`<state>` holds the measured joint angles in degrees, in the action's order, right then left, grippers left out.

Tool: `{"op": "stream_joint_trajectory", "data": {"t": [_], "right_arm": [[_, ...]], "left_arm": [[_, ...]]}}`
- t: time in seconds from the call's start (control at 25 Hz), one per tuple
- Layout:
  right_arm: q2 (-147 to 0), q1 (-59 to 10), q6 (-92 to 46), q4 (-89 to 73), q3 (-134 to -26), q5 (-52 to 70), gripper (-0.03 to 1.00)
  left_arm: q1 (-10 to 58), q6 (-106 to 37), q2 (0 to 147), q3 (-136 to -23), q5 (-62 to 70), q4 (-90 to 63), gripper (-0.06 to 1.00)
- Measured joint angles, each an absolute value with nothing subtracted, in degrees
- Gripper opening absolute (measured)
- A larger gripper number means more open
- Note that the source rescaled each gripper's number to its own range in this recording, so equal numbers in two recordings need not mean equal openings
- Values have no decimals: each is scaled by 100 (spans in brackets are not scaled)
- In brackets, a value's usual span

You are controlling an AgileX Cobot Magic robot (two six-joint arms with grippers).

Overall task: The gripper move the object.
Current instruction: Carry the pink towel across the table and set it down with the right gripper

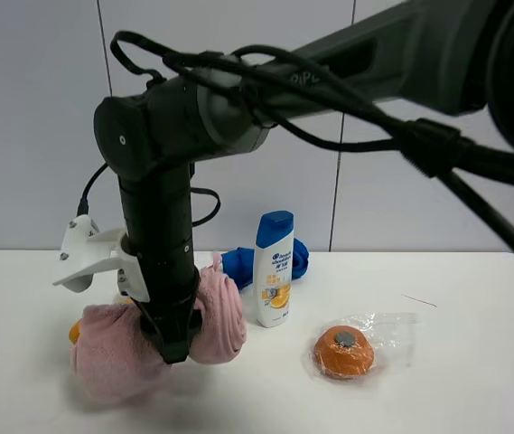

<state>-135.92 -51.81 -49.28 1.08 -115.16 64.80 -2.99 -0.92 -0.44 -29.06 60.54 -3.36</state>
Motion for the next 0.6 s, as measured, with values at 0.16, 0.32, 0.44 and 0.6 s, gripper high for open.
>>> {"op": "stream_joint_trajectory", "data": {"t": [0.16,0.32,0.44,0.6], "right_arm": [[-13805,-5181,-4934,80,-11516,6401,0],[-13974,-5181,-4934,85,-11516,6308,0],[-13987,-5181,-4918,85,-11516,6267,0],[-13987,-5181,-4882,85,-11516,6261,0]], "left_arm": [[-299,-92,-44,-2906,6054,-336,100],[-299,-92,-44,-2906,6054,-336,100],[-299,-92,-44,-2906,6054,-336,100],[-299,-92,-44,-2906,6054,-336,100]]}}
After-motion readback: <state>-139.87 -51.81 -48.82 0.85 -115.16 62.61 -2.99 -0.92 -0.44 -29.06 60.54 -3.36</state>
